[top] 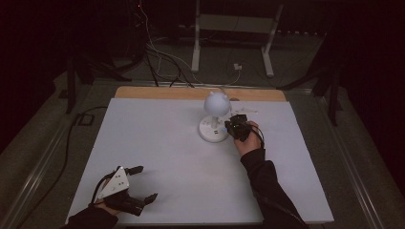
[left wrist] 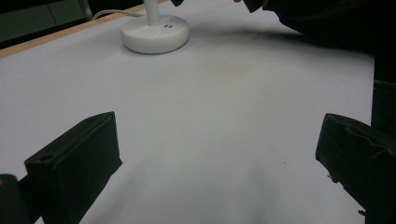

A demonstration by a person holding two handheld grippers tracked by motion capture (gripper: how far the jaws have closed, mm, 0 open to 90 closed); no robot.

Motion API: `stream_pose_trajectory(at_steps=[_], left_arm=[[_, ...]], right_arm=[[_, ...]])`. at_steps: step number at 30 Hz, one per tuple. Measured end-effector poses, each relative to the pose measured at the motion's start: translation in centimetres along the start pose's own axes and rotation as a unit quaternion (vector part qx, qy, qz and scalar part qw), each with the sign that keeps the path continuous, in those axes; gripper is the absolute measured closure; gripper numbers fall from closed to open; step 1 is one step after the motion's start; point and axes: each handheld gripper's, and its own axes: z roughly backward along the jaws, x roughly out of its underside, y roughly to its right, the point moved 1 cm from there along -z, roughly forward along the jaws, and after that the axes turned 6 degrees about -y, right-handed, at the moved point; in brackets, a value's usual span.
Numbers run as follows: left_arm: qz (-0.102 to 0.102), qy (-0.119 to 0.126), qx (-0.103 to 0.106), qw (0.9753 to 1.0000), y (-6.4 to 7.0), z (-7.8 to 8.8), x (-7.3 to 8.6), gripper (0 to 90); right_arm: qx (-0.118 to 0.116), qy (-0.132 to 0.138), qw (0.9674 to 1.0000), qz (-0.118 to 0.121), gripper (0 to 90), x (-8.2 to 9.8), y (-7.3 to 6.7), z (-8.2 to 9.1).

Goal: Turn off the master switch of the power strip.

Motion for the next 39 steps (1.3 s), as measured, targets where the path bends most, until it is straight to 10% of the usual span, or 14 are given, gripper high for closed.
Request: stream_pose_trajectory(at_steps=[39], left_arm=[[-0.002,-0.003,0.003,1.0000,0.1,-0.1,0.0,0.4]], right_arm=[[0.042,-0.015,0.9985,0.033,90.0,0.7,-1.5,-1.7]])
